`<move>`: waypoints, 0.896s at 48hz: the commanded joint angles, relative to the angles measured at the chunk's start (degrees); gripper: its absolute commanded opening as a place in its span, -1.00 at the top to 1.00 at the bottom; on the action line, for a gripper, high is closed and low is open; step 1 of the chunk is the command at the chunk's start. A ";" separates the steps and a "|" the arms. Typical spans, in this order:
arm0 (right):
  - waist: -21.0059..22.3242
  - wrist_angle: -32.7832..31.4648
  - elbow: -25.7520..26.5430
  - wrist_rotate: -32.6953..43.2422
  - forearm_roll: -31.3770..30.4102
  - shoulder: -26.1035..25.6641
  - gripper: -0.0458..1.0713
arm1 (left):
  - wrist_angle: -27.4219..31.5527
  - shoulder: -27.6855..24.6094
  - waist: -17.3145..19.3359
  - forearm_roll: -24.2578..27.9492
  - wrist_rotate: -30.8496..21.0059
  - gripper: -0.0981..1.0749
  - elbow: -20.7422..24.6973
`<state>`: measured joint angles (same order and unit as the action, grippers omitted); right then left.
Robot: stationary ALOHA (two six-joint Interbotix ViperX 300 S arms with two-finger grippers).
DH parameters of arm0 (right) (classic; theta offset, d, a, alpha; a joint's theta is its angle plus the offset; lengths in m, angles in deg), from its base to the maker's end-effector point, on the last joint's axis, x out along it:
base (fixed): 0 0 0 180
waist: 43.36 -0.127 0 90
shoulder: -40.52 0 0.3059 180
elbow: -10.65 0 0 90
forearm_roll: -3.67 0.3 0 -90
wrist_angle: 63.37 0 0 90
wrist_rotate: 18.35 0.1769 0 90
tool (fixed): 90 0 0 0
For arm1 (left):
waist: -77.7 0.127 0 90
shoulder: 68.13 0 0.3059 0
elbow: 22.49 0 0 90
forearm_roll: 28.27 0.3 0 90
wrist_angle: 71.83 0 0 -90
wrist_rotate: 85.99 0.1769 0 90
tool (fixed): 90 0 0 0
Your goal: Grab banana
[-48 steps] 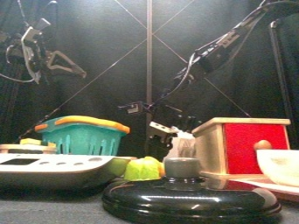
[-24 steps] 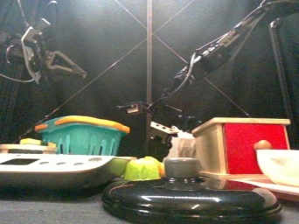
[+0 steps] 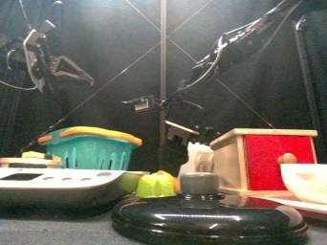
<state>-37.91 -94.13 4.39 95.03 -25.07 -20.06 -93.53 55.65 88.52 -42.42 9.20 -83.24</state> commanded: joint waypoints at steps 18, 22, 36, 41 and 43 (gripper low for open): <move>2.99 2.20 3.52 0.35 3.25 -1.85 -0.64 | -0.53 -0.09 0.09 0.00 0.00 0.30 0.62; 3.60 3.08 3.96 0.35 3.78 -1.32 -0.64 | -0.53 0.00 0.18 0.00 0.00 0.30 0.62; 4.66 4.22 5.36 0.09 5.10 1.49 -0.63 | -0.53 -0.09 0.18 0.09 0.00 0.30 0.62; 4.75 4.22 5.62 -0.18 5.27 2.29 -0.62 | -0.53 0.00 0.18 0.00 0.00 0.30 0.62; 4.75 4.22 5.62 -0.18 5.27 2.46 -0.62 | -0.53 -0.09 0.18 0.00 0.00 0.30 0.62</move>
<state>-33.52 -90.35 8.69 94.67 -19.89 -16.37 -93.53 55.65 88.52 -42.42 9.20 -83.42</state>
